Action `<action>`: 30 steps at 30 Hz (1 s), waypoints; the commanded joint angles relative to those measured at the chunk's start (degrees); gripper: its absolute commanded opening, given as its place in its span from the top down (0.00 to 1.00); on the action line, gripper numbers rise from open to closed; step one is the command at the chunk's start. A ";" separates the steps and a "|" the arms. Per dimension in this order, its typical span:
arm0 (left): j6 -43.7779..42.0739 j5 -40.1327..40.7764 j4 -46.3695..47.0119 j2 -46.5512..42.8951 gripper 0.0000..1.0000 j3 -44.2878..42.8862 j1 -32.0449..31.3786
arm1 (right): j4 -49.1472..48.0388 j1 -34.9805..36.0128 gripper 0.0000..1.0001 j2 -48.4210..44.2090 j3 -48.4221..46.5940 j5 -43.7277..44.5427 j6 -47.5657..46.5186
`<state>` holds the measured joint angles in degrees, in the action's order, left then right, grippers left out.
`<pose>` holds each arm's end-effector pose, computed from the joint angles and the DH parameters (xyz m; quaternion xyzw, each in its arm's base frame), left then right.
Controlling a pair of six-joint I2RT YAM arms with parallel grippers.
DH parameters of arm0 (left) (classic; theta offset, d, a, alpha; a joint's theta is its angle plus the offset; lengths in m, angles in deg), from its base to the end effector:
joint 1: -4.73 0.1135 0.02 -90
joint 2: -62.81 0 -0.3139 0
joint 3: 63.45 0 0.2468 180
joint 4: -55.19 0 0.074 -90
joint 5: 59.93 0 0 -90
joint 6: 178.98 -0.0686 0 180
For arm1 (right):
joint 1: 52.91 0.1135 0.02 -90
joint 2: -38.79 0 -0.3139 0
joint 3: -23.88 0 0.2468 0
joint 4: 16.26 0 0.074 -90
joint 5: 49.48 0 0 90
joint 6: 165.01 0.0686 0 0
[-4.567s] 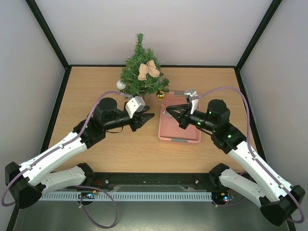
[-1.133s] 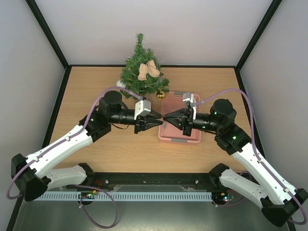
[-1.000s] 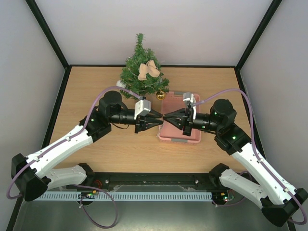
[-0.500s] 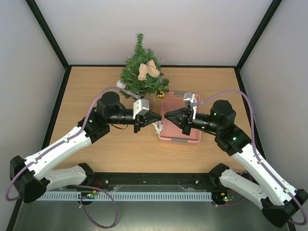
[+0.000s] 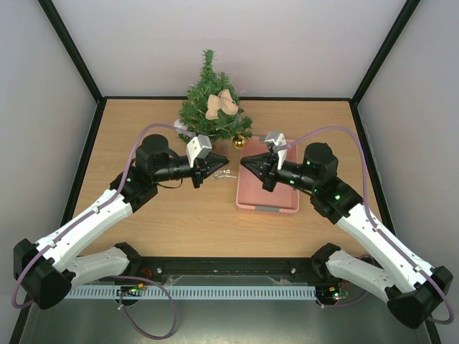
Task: Decorate the small christmas tree
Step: Hang the decoration item on the Christmas tree.
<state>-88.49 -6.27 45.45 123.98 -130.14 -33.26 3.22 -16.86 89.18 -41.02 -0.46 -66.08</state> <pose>0.1666 -0.1817 0.4027 0.4247 0.5910 -0.4288 0.5353 0.1224 0.1447 0.4063 -0.3918 0.6158 0.4805 0.4862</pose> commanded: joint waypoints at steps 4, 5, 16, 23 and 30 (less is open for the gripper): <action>-1.47 0.29 -3.07 0.02 0.98 -0.20 1.35 | -6.01 -0.04 0.94 4.03 0.26 2.82 -2.90; -2.33 -0.40 -3.78 -0.18 0.98 -0.28 1.41 | -5.69 -0.02 0.89 3.95 0.45 2.24 -3.76; -8.14 -8.98 -11.28 0.47 0.98 -3.32 1.41 | -10.89 2.09 0.67 3.09 6.34 -8.27 -10.34; -9.68 -10.07 -14.62 1.15 0.98 -4.94 1.38 | -10.39 4.36 0.61 4.48 7.32 -7.92 -15.53; -10.13 -10.05 -15.50 1.54 0.98 -5.18 1.39 | -14.52 5.23 0.78 4.50 8.58 -5.74 -13.44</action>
<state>-97.49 -14.99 31.14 125.07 -133.12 -32.08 -6.17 -12.24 93.66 -33.40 -6.99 -79.66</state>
